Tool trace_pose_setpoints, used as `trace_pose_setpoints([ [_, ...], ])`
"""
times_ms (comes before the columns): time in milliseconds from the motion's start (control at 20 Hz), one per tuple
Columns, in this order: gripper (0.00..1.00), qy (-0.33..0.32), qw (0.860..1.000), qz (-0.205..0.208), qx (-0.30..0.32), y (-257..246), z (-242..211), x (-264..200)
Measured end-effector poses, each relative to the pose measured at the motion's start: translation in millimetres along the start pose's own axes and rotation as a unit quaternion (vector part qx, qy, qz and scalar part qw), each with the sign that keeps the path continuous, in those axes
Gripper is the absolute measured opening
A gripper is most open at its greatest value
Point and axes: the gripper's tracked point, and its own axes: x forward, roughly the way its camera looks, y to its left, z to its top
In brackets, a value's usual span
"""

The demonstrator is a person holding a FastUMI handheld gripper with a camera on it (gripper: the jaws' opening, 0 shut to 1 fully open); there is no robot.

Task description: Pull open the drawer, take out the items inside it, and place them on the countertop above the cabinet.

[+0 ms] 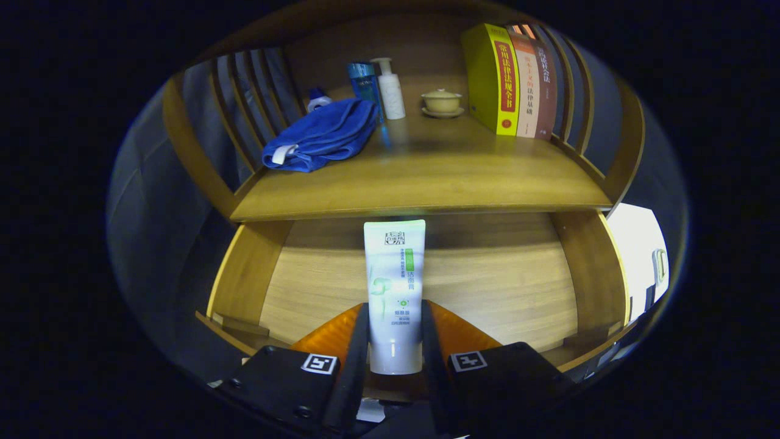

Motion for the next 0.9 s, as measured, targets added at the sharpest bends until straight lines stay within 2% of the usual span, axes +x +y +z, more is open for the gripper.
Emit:
trace_pose_setpoints([
  [250,0.53,-0.046,0.999,0.012,-0.004,17,31,-23],
  [500,0.54,-0.083,0.997,0.003,-0.006,21,67,-31],
  [700,0.54,-0.094,0.995,0.011,0.007,28,89,-24],
  [900,0.53,-0.099,0.995,-0.001,0.021,22,107,-7],
])
